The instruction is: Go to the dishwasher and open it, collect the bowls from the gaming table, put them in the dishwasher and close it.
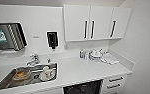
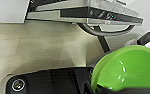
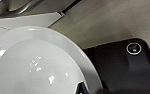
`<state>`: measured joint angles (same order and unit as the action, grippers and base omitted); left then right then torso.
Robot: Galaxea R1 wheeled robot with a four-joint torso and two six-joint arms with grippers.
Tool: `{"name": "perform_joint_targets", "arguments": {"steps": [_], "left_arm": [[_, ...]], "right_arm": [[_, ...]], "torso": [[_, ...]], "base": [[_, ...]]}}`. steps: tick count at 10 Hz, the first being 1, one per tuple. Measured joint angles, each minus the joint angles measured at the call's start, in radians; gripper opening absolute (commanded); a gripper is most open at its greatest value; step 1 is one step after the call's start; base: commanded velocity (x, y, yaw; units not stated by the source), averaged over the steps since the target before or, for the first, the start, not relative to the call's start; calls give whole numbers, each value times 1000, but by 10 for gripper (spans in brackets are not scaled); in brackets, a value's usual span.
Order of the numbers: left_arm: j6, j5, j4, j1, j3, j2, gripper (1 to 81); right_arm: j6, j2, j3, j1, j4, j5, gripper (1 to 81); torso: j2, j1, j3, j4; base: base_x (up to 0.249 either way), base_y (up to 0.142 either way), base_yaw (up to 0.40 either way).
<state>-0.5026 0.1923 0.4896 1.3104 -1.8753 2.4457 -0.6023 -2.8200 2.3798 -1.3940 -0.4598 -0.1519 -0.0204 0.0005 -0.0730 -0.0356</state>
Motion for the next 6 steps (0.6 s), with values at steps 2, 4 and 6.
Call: {"name": "perform_joint_targets", "arguments": {"steps": [2,4,6], "left_arm": [[-15,-54,0,-71,79,-40,10],[-18,-113,0,-153,179,-70,10],[-19,-193,-8,-241,271,-98,10]], "right_arm": [[0,0,-6,0,0,-1,10],[0,0,-7,0,0,-1,10],[0,0,-7,0,0,-5,10]], "torso": [[0,0,0,0],[0,0,0,0],[0,0,-21,0]], "base": [[0,0,0],[0,0,0],[0,0,0]]}}
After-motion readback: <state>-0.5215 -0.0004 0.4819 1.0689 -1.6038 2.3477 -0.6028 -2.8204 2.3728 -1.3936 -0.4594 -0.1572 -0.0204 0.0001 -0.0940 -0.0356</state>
